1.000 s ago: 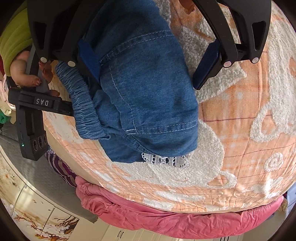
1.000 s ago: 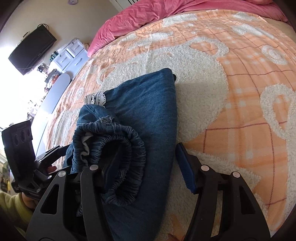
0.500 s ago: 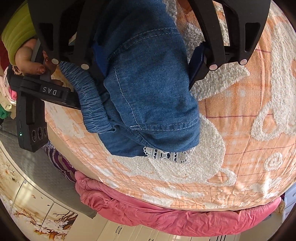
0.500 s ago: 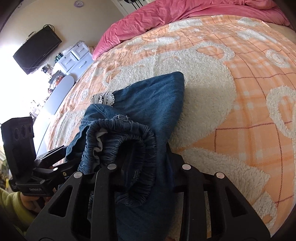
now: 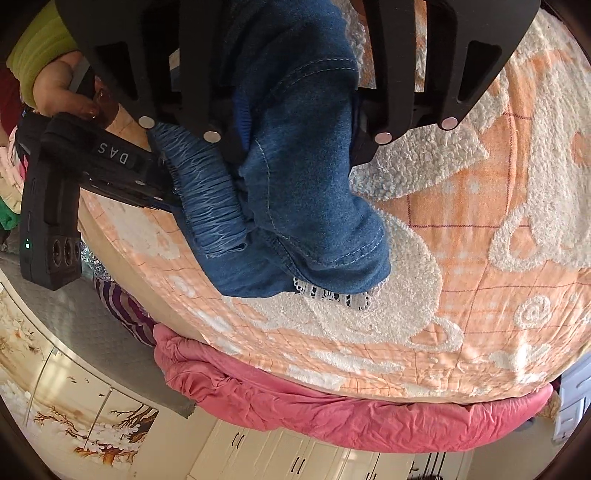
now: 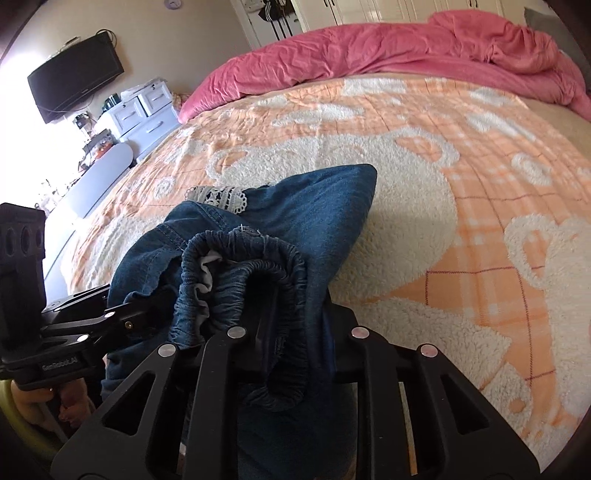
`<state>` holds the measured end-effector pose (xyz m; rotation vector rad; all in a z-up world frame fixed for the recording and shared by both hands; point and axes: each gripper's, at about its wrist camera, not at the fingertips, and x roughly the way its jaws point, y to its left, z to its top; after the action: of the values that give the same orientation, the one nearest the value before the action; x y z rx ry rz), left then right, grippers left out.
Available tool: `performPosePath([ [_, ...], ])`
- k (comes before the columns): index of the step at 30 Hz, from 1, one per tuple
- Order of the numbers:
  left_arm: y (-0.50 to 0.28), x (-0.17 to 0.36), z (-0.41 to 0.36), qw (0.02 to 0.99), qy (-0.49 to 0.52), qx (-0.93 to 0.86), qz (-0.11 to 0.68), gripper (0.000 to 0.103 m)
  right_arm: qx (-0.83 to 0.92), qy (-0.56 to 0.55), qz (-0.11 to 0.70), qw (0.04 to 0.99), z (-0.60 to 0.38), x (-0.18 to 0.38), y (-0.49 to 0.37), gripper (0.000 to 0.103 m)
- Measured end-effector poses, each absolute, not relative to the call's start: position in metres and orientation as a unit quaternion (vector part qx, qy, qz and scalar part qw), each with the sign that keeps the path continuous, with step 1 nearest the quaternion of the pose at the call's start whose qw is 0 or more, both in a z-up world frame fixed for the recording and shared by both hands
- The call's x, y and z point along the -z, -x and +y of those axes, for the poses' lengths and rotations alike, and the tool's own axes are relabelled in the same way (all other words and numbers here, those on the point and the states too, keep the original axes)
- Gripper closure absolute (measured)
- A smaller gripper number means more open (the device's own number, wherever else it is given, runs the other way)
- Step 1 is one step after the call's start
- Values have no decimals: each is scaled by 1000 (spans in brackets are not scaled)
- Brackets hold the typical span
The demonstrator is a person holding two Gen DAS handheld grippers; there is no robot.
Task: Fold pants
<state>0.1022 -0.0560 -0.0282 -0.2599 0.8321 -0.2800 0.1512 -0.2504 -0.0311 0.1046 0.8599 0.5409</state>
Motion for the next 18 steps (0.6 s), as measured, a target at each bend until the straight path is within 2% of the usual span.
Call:
performPosePath([
  [7,-104,5,-50,909,123,137,373,68,-271,-29,377,885,-237,4,-148,92],
  [18,-160,-19,-34,921,110,120,354,68,-280,-25,354,892,-218,-25,-208,92],
])
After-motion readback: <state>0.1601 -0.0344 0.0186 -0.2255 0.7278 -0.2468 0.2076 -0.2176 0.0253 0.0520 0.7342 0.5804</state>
